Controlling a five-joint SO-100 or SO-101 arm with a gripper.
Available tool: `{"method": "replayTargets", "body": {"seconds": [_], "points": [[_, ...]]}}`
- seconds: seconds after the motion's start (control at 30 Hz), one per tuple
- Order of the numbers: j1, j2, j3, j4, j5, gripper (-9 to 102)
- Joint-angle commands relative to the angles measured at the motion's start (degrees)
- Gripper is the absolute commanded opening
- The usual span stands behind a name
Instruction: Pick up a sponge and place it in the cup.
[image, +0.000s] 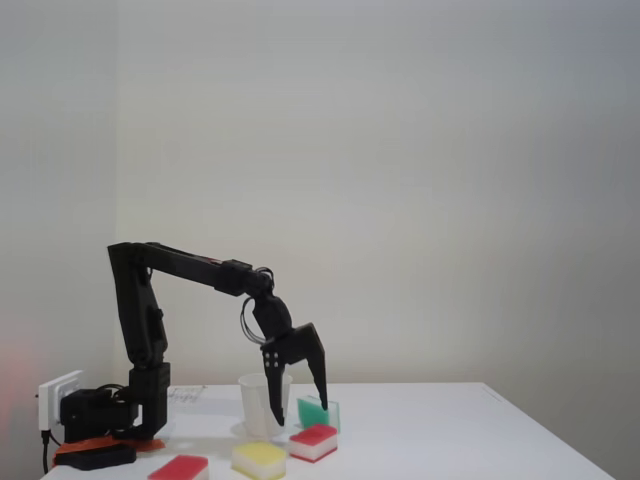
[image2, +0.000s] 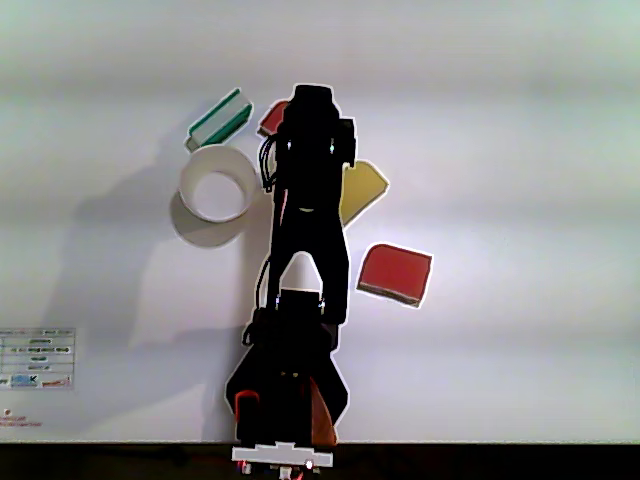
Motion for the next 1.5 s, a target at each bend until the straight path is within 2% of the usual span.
{"method": "replayTargets", "body": {"seconds": [0.0,0.6,0.8,1.0,1.23,1.33,1.47], "points": [[0.18,-1.23,-0.35,-2.02,-0.09,29],[-2.64,-18.54,-13.01,-4.39,5.36,29],[-2.55,-20.83,-13.54,-5.1,6.24,22],[-2.55,-21.62,-12.92,-5.27,8.96,0],[-1.85,-21.8,-12.22,-5.19,9.23,0],[-1.76,-19.78,-13.01,-1.85,9.23,0],[-2.37,-14.68,-16.0,7.12,10.37,0]]}}
